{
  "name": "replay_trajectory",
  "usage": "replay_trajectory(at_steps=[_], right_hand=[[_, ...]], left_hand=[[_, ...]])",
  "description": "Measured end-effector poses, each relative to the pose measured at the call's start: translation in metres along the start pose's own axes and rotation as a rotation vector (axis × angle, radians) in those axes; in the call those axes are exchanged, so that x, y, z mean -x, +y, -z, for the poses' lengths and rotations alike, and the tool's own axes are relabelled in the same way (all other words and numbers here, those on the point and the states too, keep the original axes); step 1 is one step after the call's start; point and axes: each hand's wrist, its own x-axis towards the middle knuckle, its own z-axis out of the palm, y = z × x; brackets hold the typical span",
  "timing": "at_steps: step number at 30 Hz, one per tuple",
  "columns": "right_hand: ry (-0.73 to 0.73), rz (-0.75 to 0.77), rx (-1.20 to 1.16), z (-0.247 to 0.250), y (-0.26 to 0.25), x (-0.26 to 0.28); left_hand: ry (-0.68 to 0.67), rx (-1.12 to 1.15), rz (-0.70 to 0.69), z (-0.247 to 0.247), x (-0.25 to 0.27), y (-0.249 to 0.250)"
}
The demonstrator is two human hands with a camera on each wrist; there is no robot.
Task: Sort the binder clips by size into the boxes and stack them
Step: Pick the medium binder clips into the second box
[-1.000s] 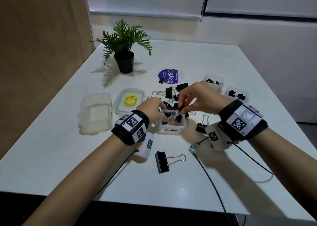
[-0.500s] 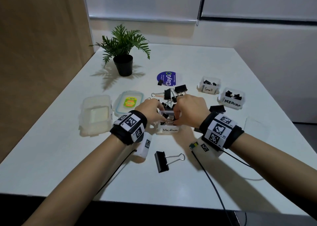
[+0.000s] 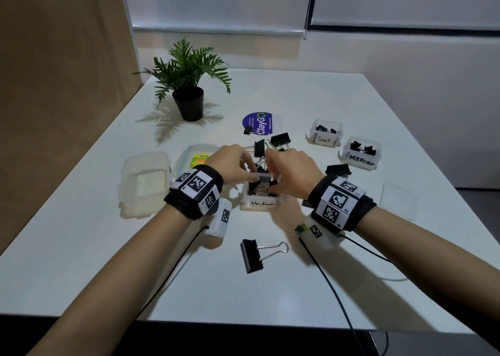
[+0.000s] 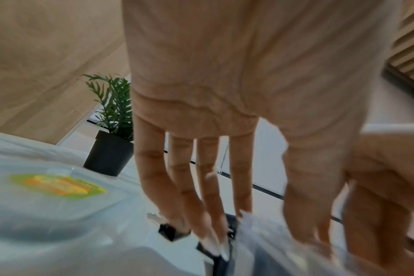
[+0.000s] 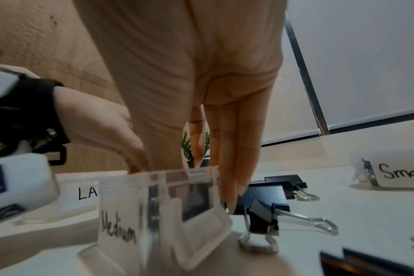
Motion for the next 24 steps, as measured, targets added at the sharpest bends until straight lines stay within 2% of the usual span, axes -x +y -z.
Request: replay_trajectory(at_steps=[3, 6, 8, 11, 13, 16, 20, 24], right_hand=[[-0.003, -0.012, 0.006, -0.001, 0.0, 0.0], [-0.005, -0.035, -0.005, -0.001, 0.002, -0.001], [-0.008, -0.045, -0.014, 0.0, 0.002, -0.002], [-0.015, -0.049, -0.014, 0.002, 0.001, -0.002], [-0.02, -0.052, -0.01, 0.002, 0.001, -0.001], [-0.026, -0.053, -0.018, 0.004, 0.001, 0.0], [-0.023, -0.053, -0.026, 0.004, 0.0, 0.0], [-0.019, -0.067, -0.019, 0.004, 0.002, 0.0]], left_hand=[[0.073, 0.01, -0.006, 0.014, -0.014, 0.001], [0.058, 0.038, -0.109, 0.03, -0.036, 0.005], [0.127, 0.046, -0.159, 0.038, -0.056, 0.006], [0.269, -0.155, -0.17, 0.034, -0.093, -0.001], [0.242, -0.33, -0.183, 0.027, -0.111, -0.005], [0.122, -0.463, -0.149, 0.018, -0.13, -0.008], [-0.016, -0.476, -0.104, 0.015, -0.144, -0.004], [-0.044, -0.421, -0.082, 0.016, -0.151, -0.004]])
